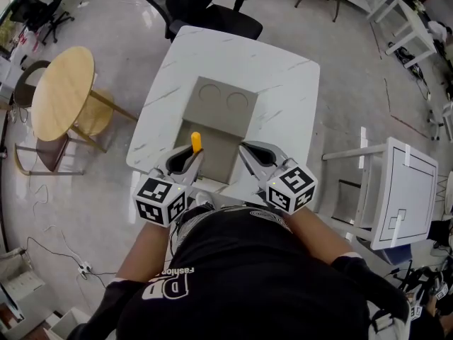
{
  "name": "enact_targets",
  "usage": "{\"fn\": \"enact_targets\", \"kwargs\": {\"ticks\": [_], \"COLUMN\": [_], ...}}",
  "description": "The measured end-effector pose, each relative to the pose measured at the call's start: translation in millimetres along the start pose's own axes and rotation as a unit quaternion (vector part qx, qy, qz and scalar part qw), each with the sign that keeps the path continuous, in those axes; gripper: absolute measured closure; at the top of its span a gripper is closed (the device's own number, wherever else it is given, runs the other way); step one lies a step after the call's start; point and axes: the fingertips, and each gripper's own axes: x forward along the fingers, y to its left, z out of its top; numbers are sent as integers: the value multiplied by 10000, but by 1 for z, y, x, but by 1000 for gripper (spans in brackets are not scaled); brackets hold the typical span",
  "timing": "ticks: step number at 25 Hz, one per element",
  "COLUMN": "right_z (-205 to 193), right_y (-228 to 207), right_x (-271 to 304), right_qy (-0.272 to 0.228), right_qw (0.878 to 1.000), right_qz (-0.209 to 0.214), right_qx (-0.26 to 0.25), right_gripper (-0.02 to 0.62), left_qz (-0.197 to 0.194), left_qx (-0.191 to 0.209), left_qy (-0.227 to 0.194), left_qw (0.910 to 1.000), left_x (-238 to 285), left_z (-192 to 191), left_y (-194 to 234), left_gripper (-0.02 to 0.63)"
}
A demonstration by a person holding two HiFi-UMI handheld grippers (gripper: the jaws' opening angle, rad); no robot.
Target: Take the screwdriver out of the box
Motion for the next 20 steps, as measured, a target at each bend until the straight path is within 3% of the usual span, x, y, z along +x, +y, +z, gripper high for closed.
{"fn": "enact_targets", "kwargs": {"ticks": [20], "right_z": [2], "right_y": [-4], "right_x": [-3], "right_qy": [-74], "right_qw": [9999], "right_qz": [-106], "right_qx": [37], "right_gripper": [600], "left_qz": [-55], "left_qx": [114], "left_qy": [-61], "left_qw": [9999], "left_x": [0], "left_z": [9], "left_y": [-8], "left_gripper": [468]}}
